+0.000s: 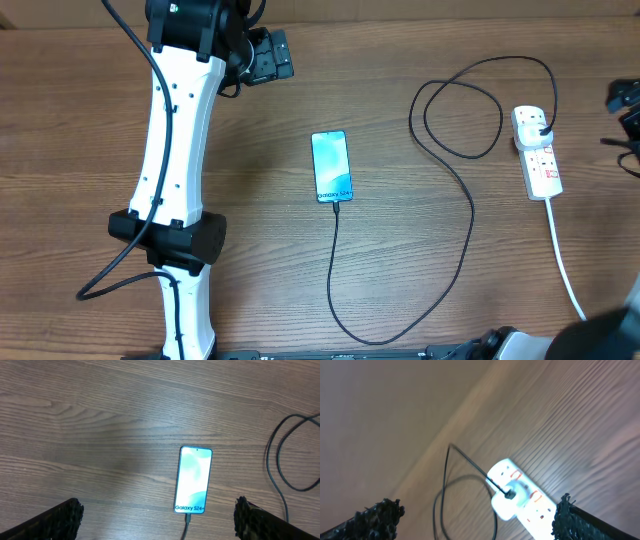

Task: Plug charger to phone and switch on socket
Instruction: 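Move the right gripper over the white power strip's switch, then press down on the orange switch beside the plug with the right gripper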

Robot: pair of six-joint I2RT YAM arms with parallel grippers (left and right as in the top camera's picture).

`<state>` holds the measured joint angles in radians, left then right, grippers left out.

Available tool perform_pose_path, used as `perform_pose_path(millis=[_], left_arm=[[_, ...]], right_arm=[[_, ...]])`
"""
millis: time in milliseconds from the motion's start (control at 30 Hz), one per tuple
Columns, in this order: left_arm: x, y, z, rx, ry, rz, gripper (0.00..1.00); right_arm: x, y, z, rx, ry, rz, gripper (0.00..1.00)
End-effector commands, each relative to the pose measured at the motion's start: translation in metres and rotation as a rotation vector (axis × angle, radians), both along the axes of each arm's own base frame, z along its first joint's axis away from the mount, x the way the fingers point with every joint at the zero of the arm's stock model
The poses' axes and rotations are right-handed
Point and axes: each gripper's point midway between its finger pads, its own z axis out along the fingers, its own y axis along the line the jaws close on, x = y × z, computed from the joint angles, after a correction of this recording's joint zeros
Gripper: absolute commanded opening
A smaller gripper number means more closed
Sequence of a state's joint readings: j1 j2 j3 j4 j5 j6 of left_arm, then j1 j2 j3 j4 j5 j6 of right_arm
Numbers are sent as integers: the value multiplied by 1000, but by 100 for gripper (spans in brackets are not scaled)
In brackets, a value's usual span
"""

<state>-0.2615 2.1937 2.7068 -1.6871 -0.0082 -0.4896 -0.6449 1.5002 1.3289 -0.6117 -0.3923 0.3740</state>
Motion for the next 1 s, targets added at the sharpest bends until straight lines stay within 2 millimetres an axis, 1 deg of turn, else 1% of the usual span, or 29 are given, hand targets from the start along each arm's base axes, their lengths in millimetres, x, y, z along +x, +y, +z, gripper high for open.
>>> perform_pose_path(millis=[0,33,67,133,233,333,467,600,733,867,967], left_arm=[[-1,0,2,6,-5,-18,100],[-1,0,2,6,-5,-18,100],[-1,0,2,6,-5,-18,100],[-1,0,2,6,-5,-18,100],[-1,0,2,6,-5,-18,100],[-1,0,2,6,-5,-18,100],[-1,0,2,6,-5,-18,100],[-1,0,2,6,-5,-18,100],[-1,0,2,6,-5,-18,100],[-1,0,2,6,-5,-18,100],[-1,0,2,6,-5,-18,100]], right_arm=[[21,16,-30,116,-31,204,100],[23,16,-39,142,-22,213,100],[27,14,-57,165,0,221,100],[30,10,-77,165,36,228,100],[28,1,-98,131,96,210,100],[23,-10,-108,88,151,162,100],[21,-13,-113,60,171,163,100],[17,-12,-122,44,191,177,100],[14,-10,-136,47,197,176,100],[13,-9,-142,42,191,177,100],[16,0,-145,25,182,223,100]])
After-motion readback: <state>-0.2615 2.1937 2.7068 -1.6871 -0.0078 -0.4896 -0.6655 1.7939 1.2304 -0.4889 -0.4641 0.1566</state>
